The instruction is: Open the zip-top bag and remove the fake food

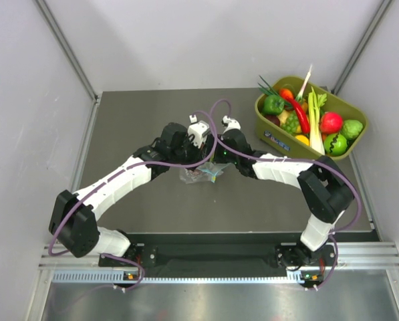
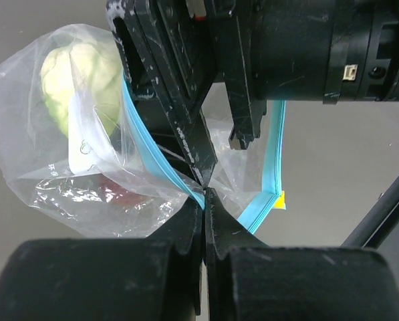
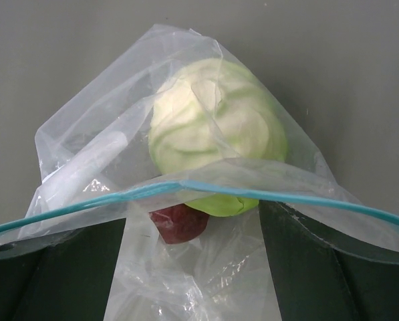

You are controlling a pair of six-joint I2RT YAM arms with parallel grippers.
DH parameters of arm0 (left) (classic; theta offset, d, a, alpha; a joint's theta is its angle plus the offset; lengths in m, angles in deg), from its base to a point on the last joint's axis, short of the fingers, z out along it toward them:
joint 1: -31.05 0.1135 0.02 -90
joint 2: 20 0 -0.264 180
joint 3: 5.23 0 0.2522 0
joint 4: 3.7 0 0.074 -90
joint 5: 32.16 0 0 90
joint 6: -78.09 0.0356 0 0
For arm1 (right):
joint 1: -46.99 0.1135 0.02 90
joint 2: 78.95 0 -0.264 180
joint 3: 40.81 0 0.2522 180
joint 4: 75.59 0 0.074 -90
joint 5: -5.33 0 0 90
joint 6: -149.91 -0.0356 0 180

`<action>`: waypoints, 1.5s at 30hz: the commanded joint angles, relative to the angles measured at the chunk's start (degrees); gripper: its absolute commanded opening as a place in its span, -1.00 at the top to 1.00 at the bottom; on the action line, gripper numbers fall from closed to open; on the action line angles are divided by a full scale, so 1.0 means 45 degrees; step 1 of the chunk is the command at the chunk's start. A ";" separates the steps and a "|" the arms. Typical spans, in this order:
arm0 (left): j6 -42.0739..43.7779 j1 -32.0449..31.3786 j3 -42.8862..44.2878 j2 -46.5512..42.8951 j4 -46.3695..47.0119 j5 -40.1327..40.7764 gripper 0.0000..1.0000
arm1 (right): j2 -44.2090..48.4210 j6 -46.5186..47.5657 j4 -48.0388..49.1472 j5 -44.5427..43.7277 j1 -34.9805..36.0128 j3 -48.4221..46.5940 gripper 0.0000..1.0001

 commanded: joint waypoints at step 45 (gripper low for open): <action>0.0267 -0.0114 -0.0003 -0.0192 0.0156 0.2061 1.00 | 0.0836 0.0102 0.2507 -0.0895 0.0436 0.0900 1.00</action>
